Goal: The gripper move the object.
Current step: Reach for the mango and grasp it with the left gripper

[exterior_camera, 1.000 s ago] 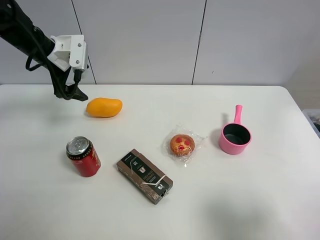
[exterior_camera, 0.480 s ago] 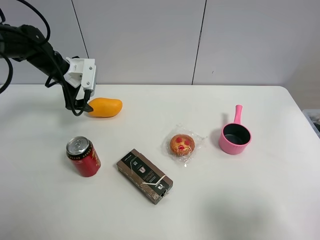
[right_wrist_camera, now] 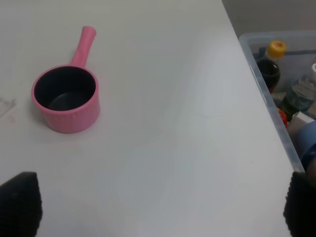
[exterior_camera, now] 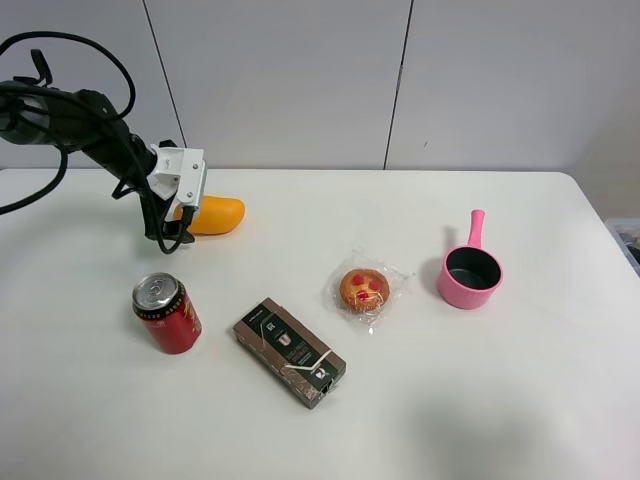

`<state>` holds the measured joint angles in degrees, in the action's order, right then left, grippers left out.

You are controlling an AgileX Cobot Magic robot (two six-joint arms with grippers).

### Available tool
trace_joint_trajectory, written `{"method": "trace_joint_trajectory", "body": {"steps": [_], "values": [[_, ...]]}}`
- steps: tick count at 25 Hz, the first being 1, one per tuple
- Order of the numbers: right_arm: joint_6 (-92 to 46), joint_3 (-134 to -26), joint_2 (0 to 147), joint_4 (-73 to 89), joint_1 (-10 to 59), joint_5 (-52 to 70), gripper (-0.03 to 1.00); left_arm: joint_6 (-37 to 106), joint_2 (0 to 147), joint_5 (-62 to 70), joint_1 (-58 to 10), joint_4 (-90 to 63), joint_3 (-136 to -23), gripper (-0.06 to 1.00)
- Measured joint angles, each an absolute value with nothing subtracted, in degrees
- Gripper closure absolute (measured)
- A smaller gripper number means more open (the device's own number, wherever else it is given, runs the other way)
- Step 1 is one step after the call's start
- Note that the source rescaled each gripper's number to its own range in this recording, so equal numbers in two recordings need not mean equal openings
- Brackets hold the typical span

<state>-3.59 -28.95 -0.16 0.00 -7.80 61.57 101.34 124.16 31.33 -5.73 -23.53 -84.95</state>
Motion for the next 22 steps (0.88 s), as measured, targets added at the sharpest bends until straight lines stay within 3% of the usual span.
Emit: {"method": "trace_joint_trajectory", "body": {"steps": [10, 22], "values": [[-3.6, -29.0, -0.2, 0.0, -7.8, 61.6, -0.03, 101.5, 130.7, 32.6, -8.6, -25.0, -93.5, -0.06], [-3.6, -29.0, -0.2, 0.0, -7.8, 61.6, -0.03, 101.7, 131.7, 33.7, -8.4, -25.1, -94.1, -0.06]]}}
